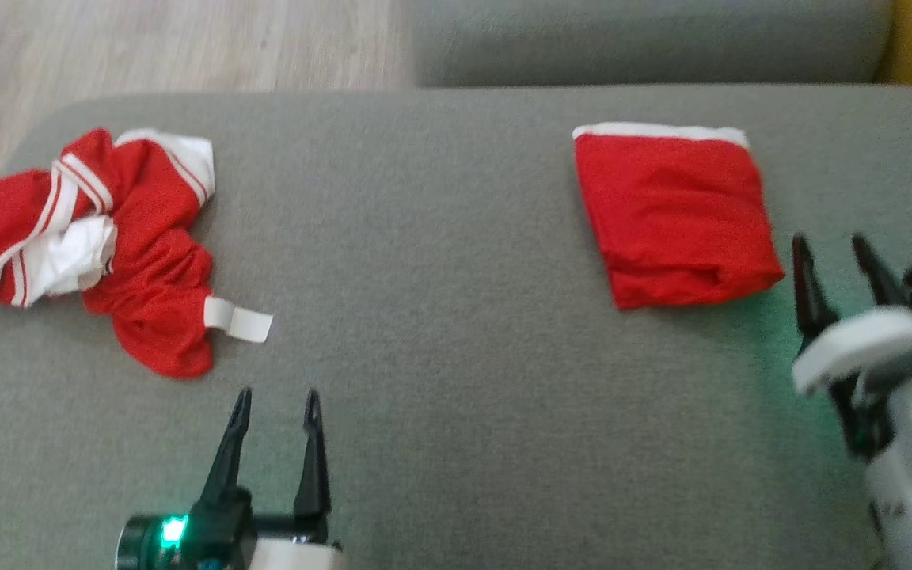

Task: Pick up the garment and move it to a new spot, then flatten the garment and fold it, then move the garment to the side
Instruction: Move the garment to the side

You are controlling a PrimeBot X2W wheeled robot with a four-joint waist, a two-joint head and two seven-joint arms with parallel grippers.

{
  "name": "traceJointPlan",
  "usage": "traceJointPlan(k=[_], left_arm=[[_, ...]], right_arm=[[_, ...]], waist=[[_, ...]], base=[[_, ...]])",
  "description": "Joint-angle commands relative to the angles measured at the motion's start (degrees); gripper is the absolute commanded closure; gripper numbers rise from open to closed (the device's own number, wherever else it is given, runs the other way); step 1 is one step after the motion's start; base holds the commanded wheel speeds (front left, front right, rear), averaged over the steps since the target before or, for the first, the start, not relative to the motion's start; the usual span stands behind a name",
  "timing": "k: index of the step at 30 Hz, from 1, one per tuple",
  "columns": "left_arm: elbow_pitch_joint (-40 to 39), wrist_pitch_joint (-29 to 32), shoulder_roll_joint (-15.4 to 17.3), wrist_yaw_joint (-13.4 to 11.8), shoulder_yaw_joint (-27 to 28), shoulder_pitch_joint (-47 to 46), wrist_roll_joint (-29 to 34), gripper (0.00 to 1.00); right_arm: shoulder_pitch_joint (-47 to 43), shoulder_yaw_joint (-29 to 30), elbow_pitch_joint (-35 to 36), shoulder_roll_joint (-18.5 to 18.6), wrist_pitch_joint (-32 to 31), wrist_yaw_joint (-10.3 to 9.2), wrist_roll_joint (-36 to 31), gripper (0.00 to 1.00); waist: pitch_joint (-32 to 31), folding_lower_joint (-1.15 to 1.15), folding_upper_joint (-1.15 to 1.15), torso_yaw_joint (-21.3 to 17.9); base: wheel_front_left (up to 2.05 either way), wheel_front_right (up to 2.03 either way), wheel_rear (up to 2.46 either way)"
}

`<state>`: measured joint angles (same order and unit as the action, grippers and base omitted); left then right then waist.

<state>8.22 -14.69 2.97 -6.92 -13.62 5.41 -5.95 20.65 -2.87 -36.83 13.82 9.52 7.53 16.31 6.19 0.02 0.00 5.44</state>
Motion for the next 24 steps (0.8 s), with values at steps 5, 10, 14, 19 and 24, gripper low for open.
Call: traceJointPlan(k=[5, 10, 14, 19, 24], left_arm=[[-3.9, -0.3, -0.1, -0.9, -1.2, -5.7, 1.6, 0.0], [-5.7, -0.3, -0.1, -1.9, -3.5, -8.1, 1.7, 0.0], [-6.7, -0.3, -0.1, -2.7, -4.4, -9.5, 2.1, 0.0], [-7.3, -0.3, -0.1, -3.3, -4.6, -10.1, 2.7, 0.0], [-8.0, -0.3, 0.0, -3.1, -4.0, -10.4, 3.6, 0.0]], right_arm=[[11.5, -1.9, -7.4, 4.4, -5.8, -0.04, 2.8, 0.0], [17.2, -4.1, -13.9, 6.1, -10.7, -0.04, 5.5, 0.0], [19.0, -8.7, -15.1, 6.0, -15.2, -0.04, 10.3, 0.21], [20.0, -13.0, -13.9, 7.8, -16.3, -0.04, 14.0, 1.0], [21.0, -17.9, -11.3, 11.5, -16.4, -0.04, 16.6, 1.0]], waist=[[6.8, -0.02, 0.0, 4.1], [10.2, -0.02, 0.0, 5.7], [11.9, -0.02, 0.0, 5.9], [12.9, -0.02, 0.0, 4.5], [14.2, -0.02, 0.0, -0.1]], base=[[0.0, 0.0, 0.0], [0.0, 0.0, 0.0], [0.0, 0.0, 0.0], [0.0, 0.0, 0.0], [0.0, 0.0, 0.0]])
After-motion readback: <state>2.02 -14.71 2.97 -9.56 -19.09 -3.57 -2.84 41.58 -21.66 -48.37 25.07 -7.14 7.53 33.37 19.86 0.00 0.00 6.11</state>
